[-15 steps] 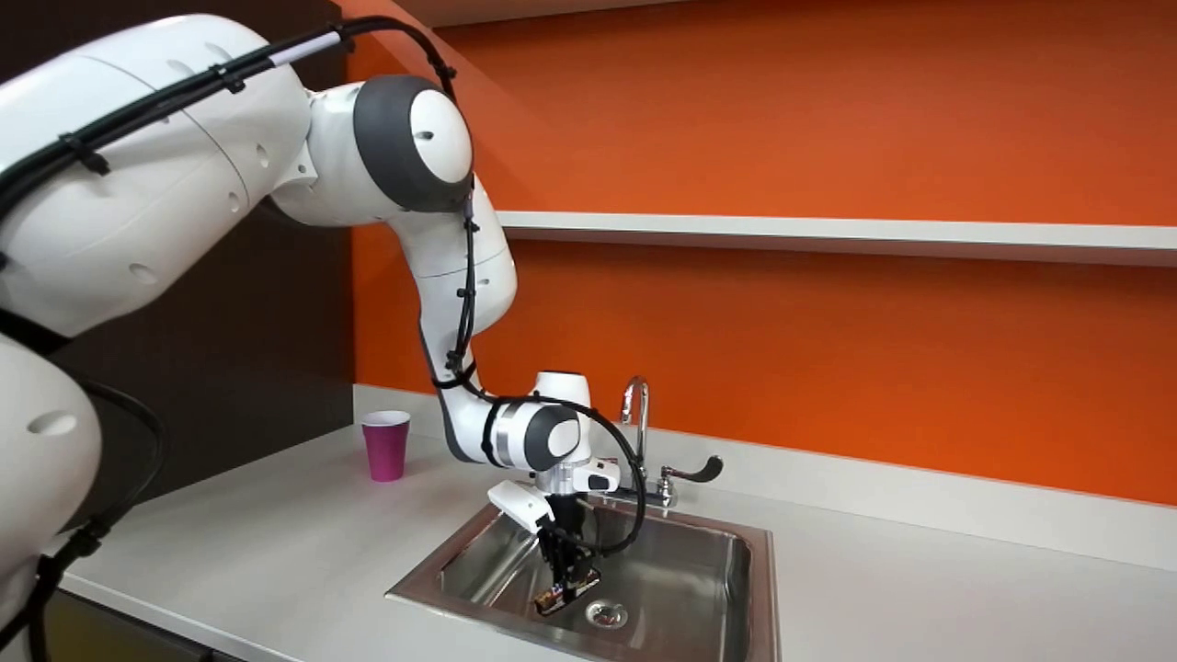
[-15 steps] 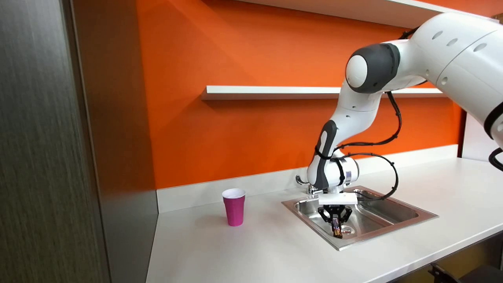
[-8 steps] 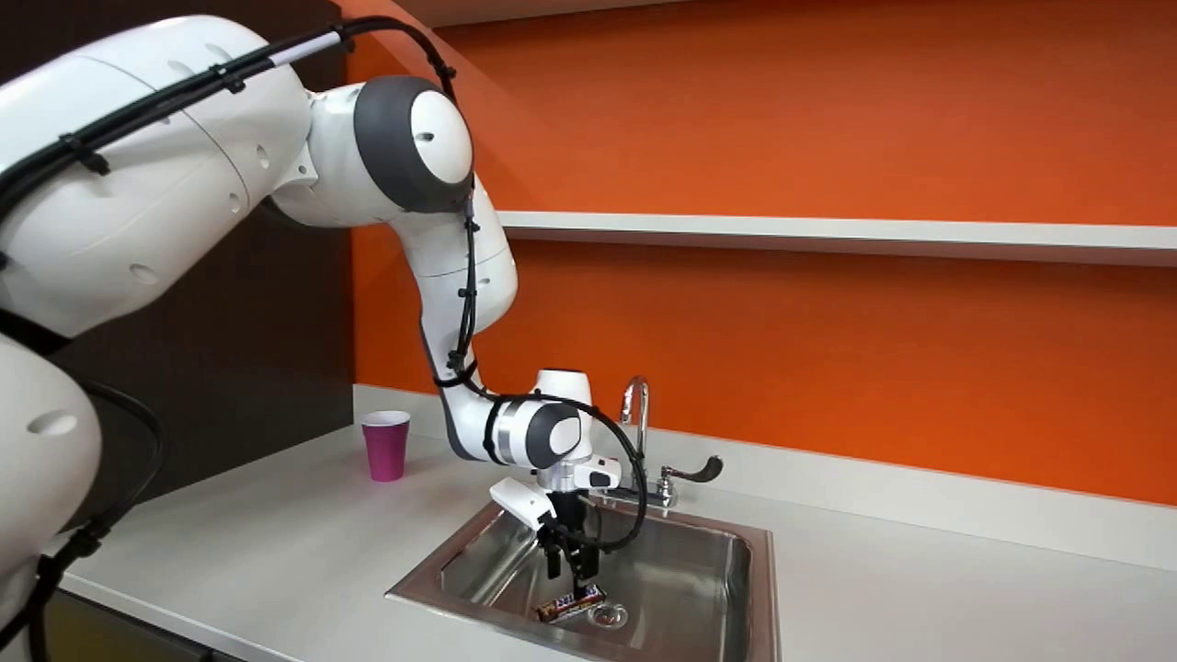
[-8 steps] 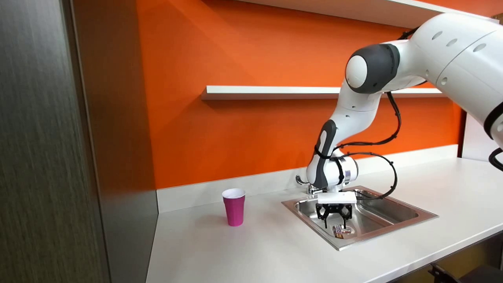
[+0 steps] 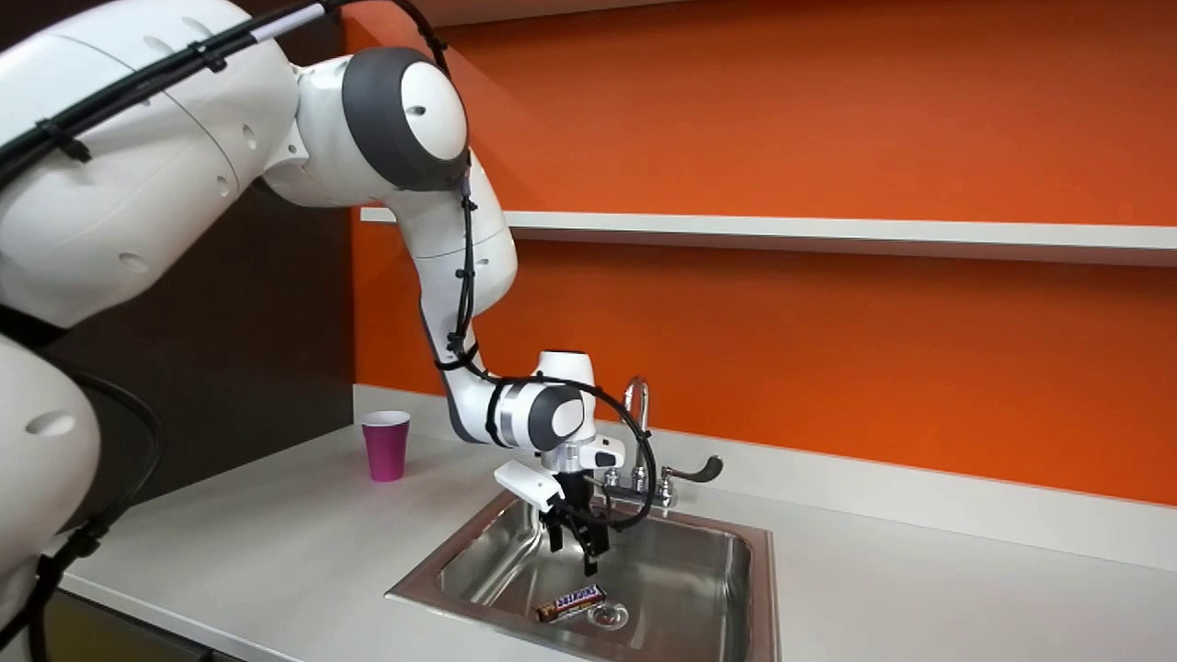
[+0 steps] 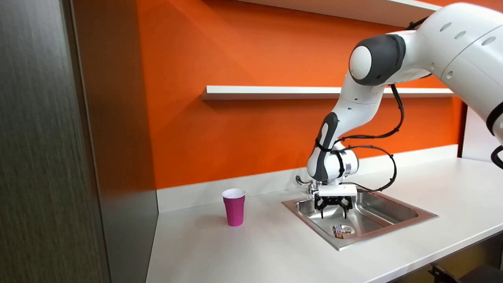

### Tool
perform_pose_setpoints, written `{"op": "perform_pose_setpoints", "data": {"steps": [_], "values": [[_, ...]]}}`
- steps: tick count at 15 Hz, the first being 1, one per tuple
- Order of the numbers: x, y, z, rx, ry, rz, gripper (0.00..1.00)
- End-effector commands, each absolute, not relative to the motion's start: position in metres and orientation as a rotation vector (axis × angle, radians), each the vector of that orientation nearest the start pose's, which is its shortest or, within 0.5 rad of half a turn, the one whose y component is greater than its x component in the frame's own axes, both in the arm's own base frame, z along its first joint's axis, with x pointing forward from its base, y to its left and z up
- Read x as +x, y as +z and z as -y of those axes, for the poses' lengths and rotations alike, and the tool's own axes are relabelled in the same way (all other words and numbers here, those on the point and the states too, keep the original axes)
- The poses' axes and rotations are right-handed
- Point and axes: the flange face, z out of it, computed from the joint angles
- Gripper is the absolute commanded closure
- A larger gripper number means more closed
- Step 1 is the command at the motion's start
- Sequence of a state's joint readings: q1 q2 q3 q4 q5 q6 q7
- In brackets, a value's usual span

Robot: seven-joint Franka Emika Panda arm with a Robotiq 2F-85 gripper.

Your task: Place the brown packet in the sink.

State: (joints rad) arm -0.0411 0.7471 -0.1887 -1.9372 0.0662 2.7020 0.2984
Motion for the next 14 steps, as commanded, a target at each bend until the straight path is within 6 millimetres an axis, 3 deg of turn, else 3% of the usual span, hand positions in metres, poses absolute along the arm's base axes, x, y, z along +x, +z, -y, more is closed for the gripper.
{"op": "perform_pose_setpoints", "data": {"steps": [1,5,14], "values": [[0.579,0.136,0.14,-3.12,-0.105,-0.752,0.0],[0.56,0.159,0.129,-3.151,-0.074,-0.575,0.0],[0.491,0.214,0.091,-3.155,0.047,-0.276,0.0]]}}
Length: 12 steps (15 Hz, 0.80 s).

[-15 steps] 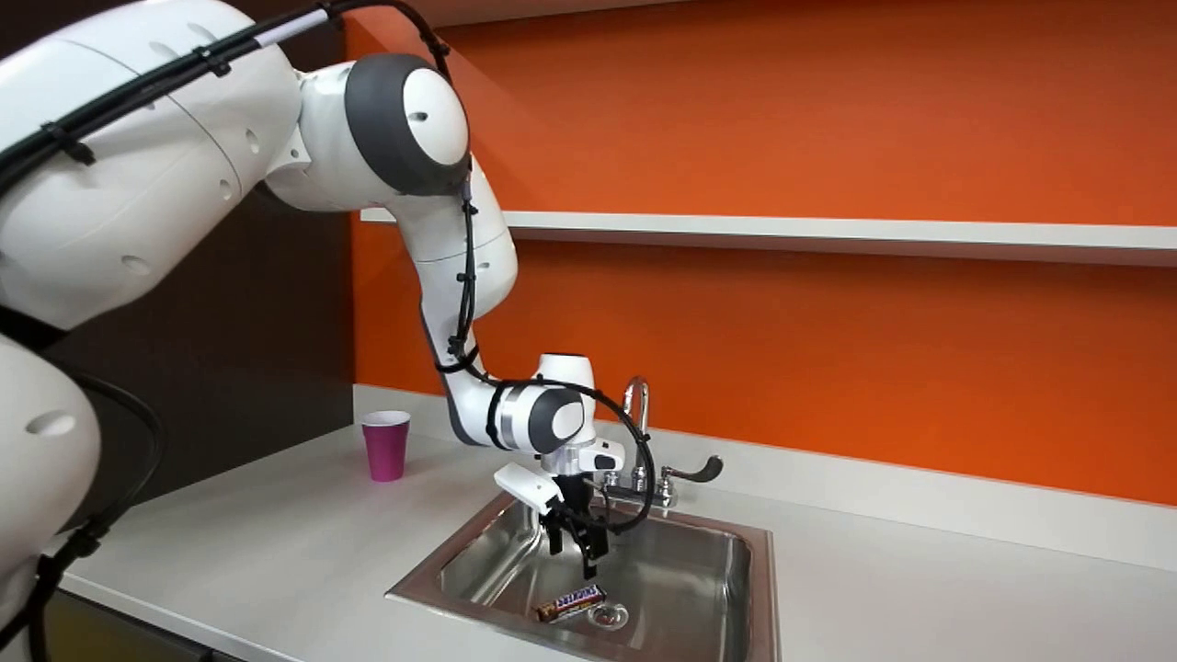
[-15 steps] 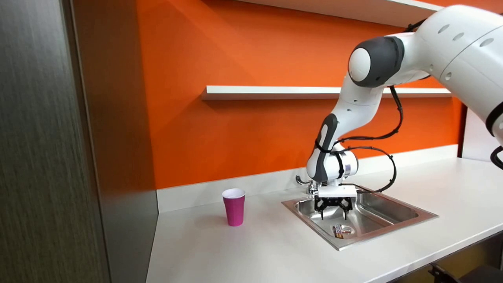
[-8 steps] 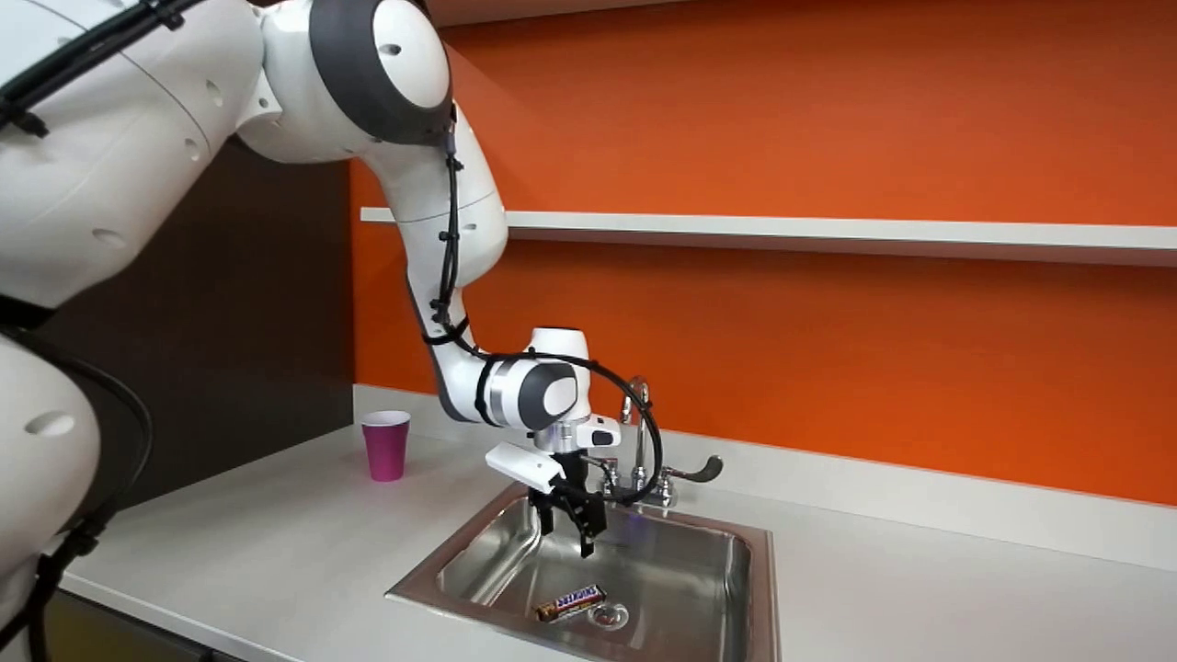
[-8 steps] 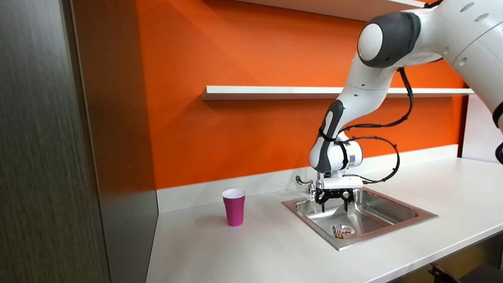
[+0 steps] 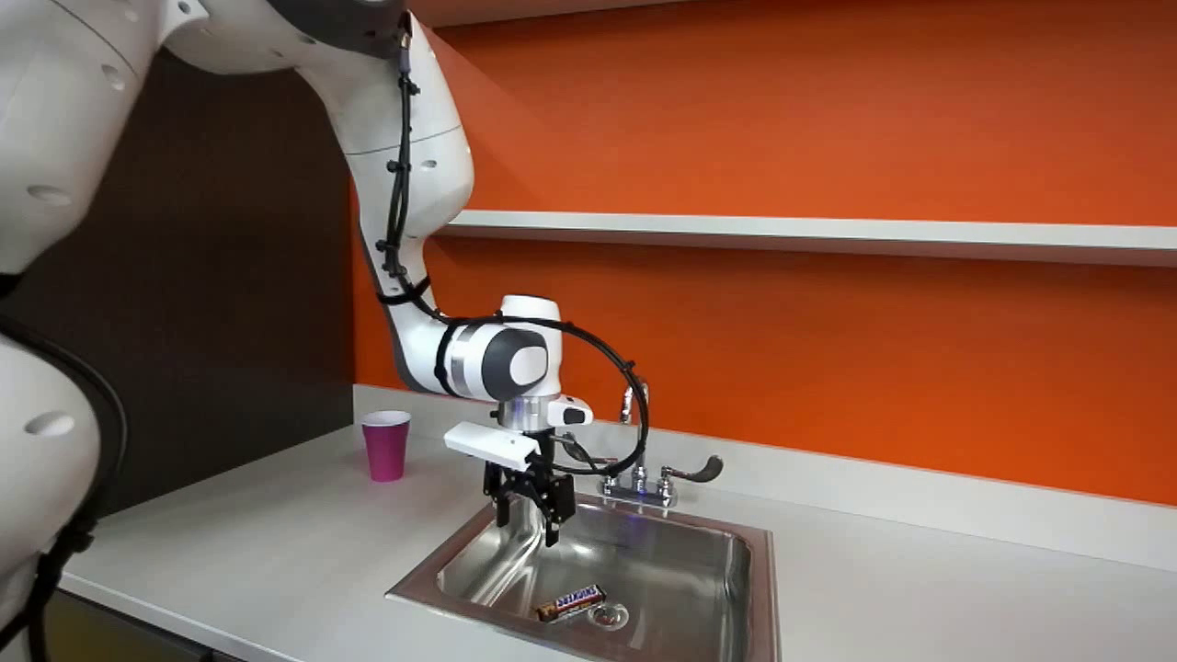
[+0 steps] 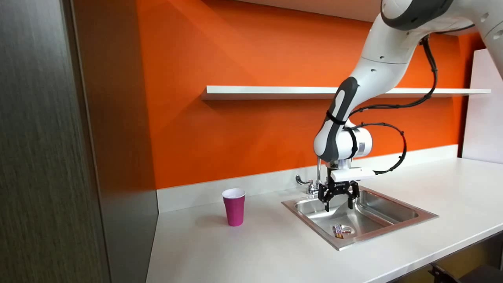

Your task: Place the brown packet in the sink.

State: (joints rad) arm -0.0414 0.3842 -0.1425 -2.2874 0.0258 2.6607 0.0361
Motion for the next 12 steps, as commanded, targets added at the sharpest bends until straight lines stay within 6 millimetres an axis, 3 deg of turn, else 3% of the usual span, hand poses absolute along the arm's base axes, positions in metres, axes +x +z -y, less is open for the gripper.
{"op": "perform_pose_setpoints", "data": {"steps": [1,11,12], "values": [[0.483,0.221,0.088,-3.151,0.057,-0.259,0.0],[0.413,0.262,0.071,-3.15,0.175,-0.177,0.0],[0.431,0.249,0.072,-3.137,0.161,-0.203,0.0]]}}
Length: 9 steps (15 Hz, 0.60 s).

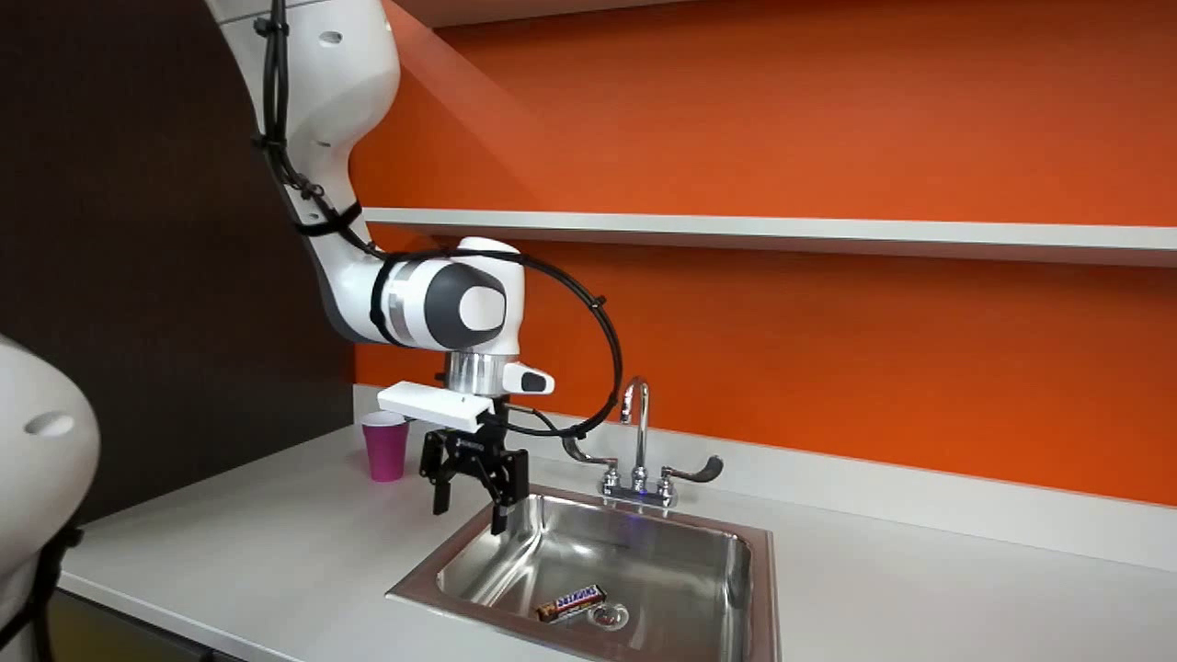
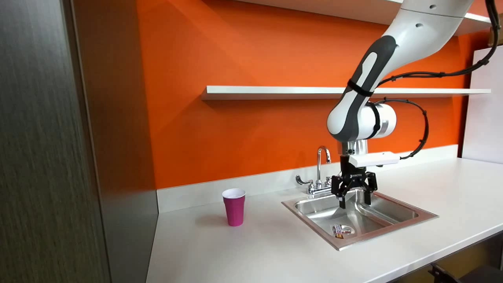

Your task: Place the brown packet in the sink.

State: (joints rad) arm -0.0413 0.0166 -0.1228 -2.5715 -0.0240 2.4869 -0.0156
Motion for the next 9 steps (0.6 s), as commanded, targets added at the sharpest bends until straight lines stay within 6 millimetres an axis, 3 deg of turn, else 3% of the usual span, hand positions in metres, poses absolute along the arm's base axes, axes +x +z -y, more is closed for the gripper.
{"op": "perform_pose_setpoints", "data": {"steps": [1,9], "values": [[0.4282,0.2512,0.0709,-3.138,0.159,-0.2,0.0],[0.4283,0.247,0.071,-3.138,0.171,-0.201,0.0]]}}
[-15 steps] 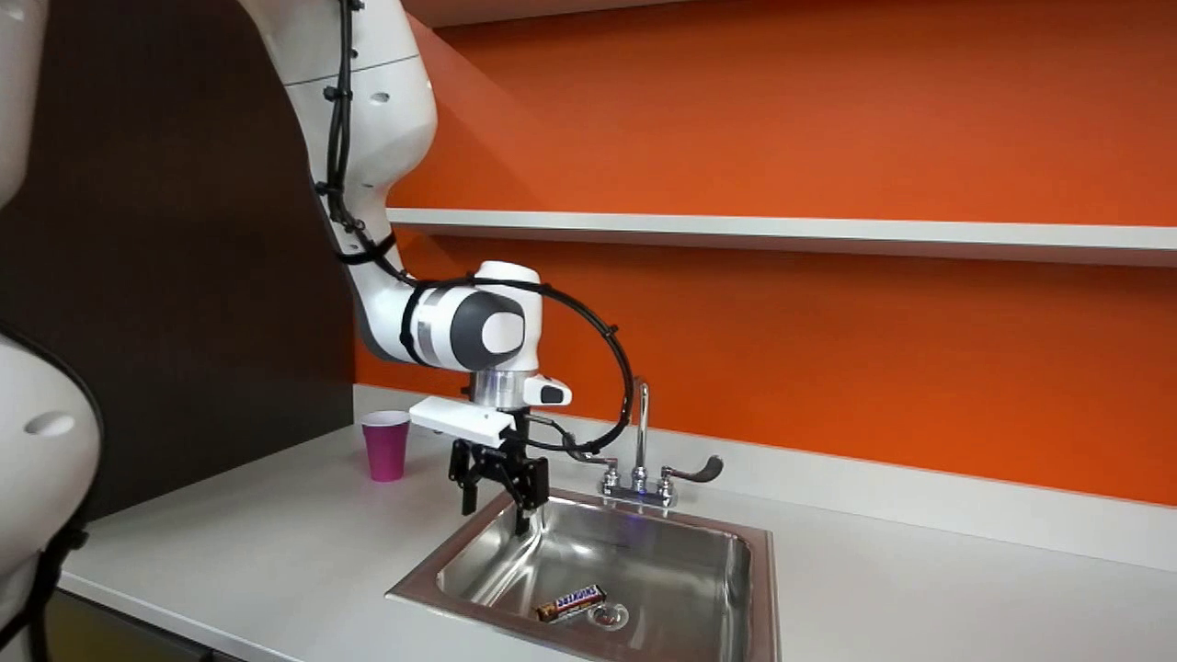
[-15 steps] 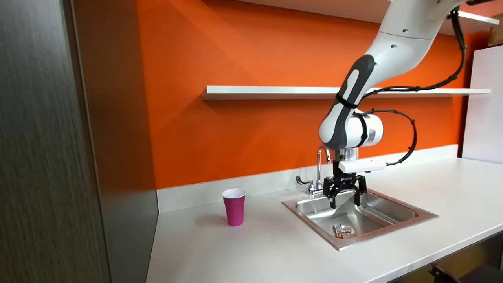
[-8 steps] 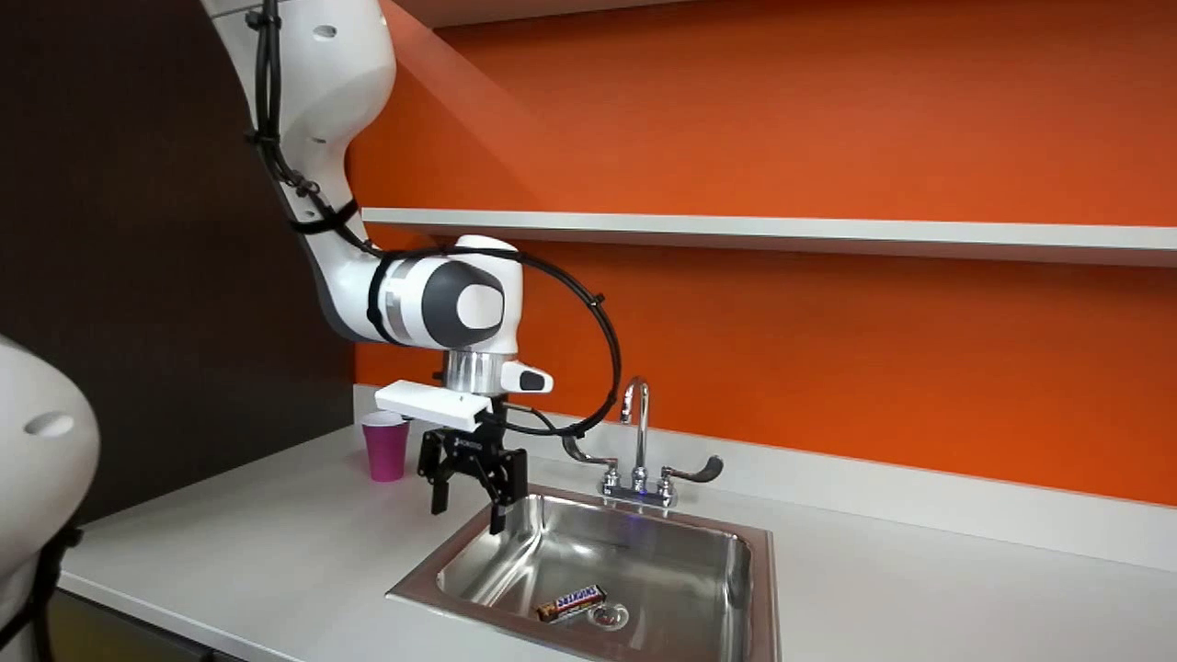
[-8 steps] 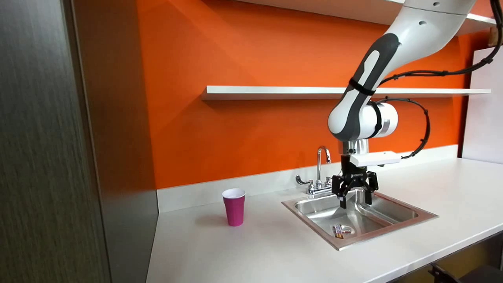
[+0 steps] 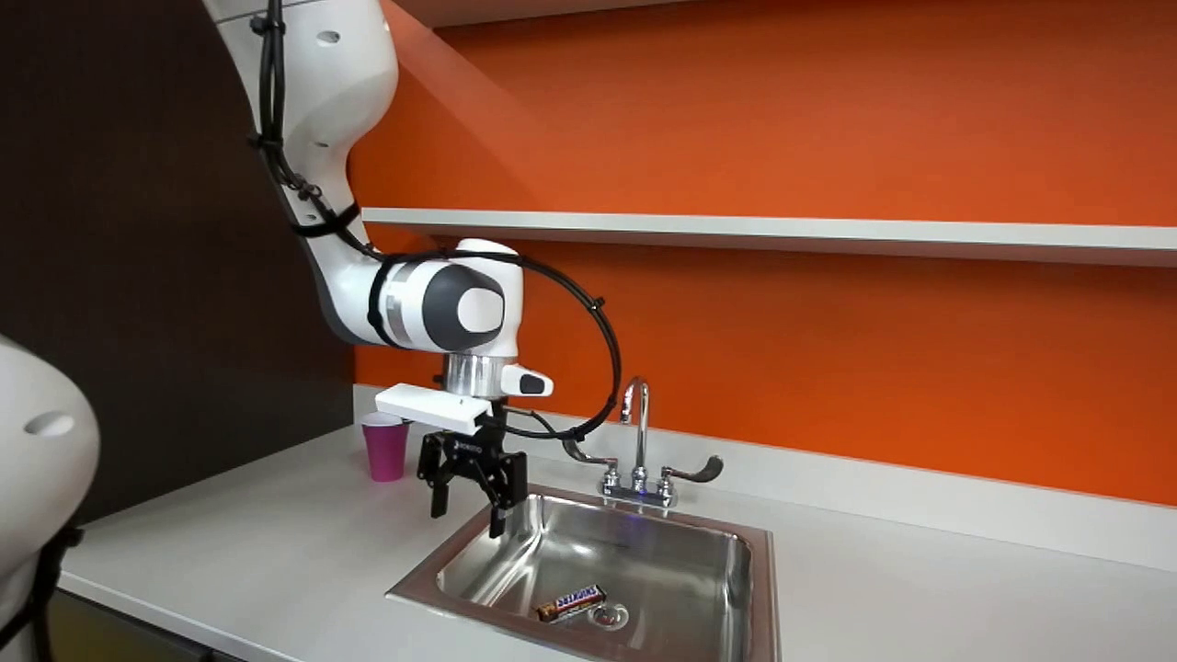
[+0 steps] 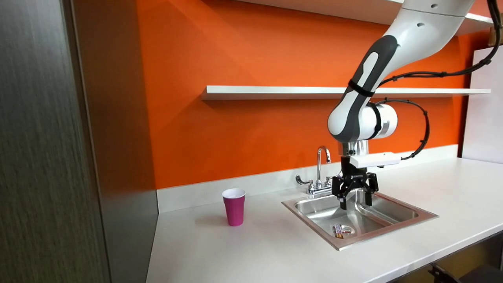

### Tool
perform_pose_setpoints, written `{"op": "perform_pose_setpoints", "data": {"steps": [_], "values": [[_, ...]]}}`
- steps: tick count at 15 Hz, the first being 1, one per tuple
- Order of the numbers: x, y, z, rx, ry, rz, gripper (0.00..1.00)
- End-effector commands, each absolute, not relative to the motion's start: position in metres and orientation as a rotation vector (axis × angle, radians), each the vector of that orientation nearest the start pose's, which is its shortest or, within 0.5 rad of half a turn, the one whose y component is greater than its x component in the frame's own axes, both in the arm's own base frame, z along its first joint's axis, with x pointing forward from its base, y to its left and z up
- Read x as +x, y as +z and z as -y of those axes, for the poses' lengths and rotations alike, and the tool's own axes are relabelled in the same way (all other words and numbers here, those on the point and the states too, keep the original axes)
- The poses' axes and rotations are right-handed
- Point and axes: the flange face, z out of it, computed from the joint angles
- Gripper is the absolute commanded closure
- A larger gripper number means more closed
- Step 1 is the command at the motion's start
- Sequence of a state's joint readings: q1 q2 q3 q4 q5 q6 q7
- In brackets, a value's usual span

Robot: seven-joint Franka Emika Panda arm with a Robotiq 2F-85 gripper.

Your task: Place the brown packet in the sink.

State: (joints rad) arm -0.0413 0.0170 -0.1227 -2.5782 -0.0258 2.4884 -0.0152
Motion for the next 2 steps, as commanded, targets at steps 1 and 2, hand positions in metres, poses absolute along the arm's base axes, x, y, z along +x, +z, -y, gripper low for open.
{"op": "perform_pose_setpoints", "data": {"steps": [1,2], "values": [[0.4284,0.2469,0.071,-3.138,0.171,-0.201,0.0],[0.4284,0.2469,0.071,-3.138,0.171,-0.201,0.0]]}}
